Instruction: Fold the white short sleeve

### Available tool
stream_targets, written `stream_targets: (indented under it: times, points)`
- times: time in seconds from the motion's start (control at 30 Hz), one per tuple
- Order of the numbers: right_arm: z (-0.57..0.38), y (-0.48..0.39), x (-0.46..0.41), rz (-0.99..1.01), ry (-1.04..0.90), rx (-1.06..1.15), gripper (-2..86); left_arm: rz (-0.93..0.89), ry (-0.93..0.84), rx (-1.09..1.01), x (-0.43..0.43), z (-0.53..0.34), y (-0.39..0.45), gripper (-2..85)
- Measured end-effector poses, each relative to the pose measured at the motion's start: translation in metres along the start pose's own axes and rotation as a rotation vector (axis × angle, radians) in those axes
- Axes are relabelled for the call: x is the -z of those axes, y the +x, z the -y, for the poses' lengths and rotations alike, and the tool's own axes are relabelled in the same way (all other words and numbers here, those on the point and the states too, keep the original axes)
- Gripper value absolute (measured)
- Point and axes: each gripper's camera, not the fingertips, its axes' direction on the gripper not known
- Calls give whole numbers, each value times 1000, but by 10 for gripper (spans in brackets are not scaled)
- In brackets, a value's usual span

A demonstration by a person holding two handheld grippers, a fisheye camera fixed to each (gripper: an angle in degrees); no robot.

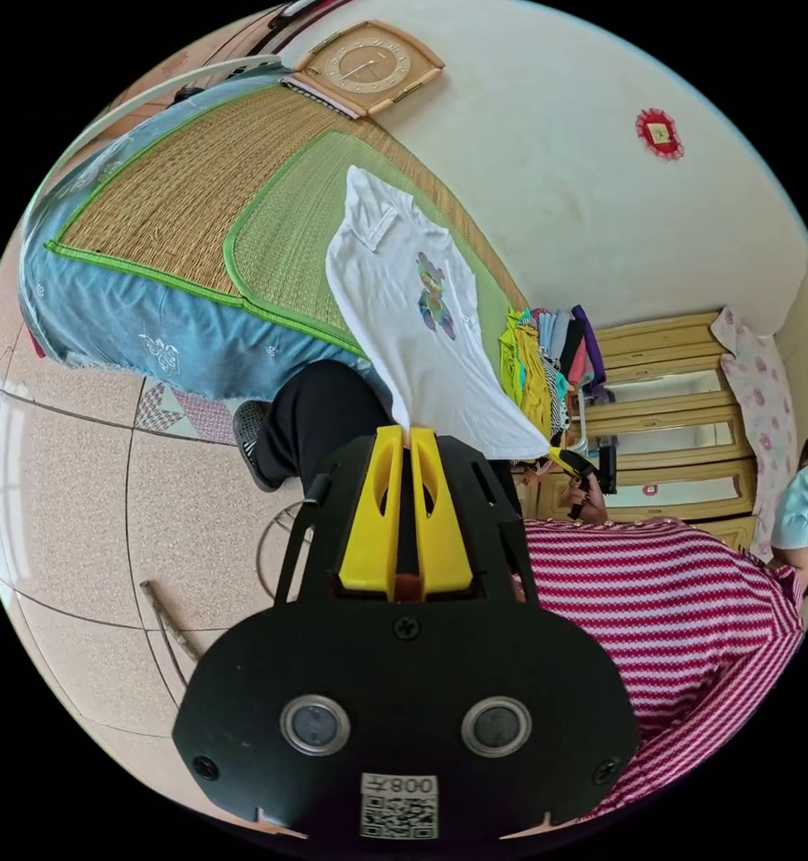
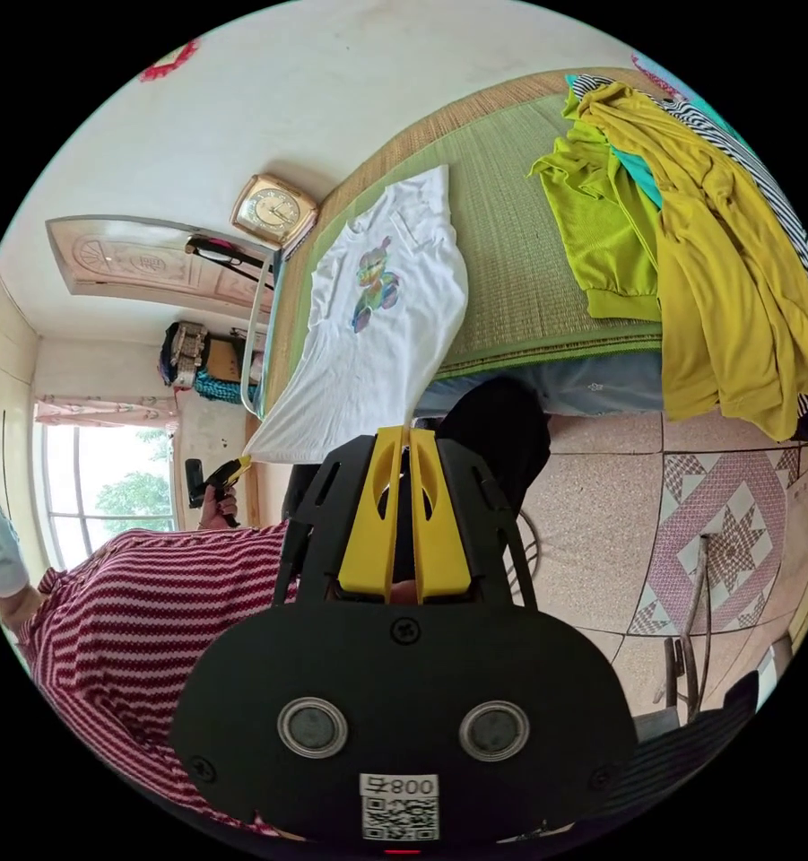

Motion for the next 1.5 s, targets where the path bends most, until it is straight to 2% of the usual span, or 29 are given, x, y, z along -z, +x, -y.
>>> stream_targets:
  times: [0.53, 1.07, 1.5]
  points:
    - [-93, -55, 63, -26, 6, 124, 5, -185, -24, -265, 47, -83, 37, 12]
    - [-135, -83, 87, -18, 16, 196, 5, -265, -42, -358, 62, -114, 58, 12]
    - [-107, -95, 92, -16, 79, 204, 4, -283, 44, -323, 60, -90, 52, 12]
